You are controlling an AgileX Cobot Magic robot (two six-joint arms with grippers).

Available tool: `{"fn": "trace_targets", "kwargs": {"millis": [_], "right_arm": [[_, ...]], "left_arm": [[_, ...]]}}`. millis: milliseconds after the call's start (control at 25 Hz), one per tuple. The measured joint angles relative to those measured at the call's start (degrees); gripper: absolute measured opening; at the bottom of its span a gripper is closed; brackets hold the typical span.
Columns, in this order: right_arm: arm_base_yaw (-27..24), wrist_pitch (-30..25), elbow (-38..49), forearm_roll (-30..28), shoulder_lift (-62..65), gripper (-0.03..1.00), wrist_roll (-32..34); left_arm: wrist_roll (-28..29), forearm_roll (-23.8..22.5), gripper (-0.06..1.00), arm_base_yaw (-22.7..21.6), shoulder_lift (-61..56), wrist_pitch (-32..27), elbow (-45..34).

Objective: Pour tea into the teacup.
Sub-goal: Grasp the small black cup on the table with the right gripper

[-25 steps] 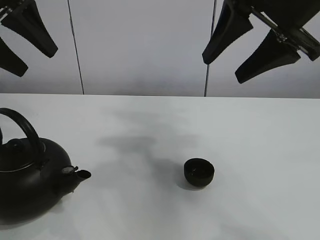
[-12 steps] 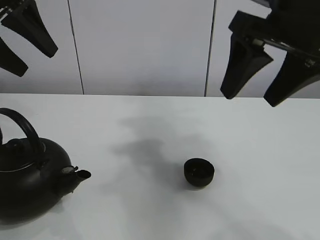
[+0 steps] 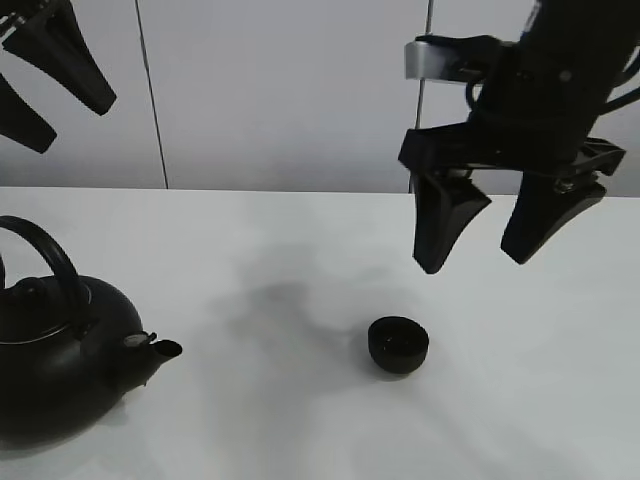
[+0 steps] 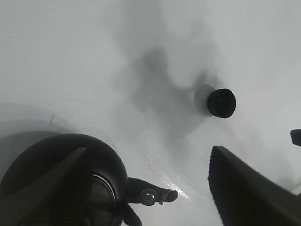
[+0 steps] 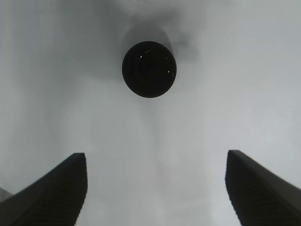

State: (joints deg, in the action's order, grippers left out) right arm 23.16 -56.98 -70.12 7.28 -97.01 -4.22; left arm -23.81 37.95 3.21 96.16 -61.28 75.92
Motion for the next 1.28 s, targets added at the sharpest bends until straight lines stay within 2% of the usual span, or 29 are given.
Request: {"fn": "trace_targets", "kwargs": {"millis": [120,560,760,960,1280], "right_arm": [[1.6,-0.2,-2.7,-3.7,-2.5,0.56,3.3],[1.8,1.2,-4.3,-3.6,-12.2,0.56,5.1],[3.4,3.5,-4.6,-3.5,-13.0,0.56,6.6],[3.6,4.0,-4.6,-7.3,-13.0,0.56,9.7],[3.8,5.2,-4.7,-7.3,-13.0,0.56,11.5]], "left_arm": [[0.0,0.0,0.51,0.0,0.0,0.1,0.0],[0.0,0.0,0.51,0.0,0.0,0.6,0.0],[0.0,0.0,0.51,0.0,0.0,0.7,0.0],[0.0,0.0,0.51,0.0,0.0,0.7,0.0],[0.0,0.0,0.51,0.0,0.0,0.9,0.0]]}}
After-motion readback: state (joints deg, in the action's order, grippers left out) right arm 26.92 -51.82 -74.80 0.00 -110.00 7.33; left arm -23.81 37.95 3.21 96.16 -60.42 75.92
